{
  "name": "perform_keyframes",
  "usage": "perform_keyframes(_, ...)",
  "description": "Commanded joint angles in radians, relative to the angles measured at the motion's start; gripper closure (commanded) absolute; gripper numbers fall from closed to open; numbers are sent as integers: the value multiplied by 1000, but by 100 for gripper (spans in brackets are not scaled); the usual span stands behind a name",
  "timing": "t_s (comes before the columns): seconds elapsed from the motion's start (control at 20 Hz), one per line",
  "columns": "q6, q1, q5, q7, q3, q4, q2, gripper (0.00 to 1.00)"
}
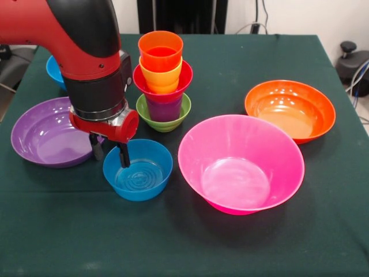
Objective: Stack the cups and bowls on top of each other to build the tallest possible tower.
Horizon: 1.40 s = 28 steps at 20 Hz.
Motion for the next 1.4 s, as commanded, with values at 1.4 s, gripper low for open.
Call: perform_keyframes(1.4,-25,47,-30,-99,-28,72,-15,0)
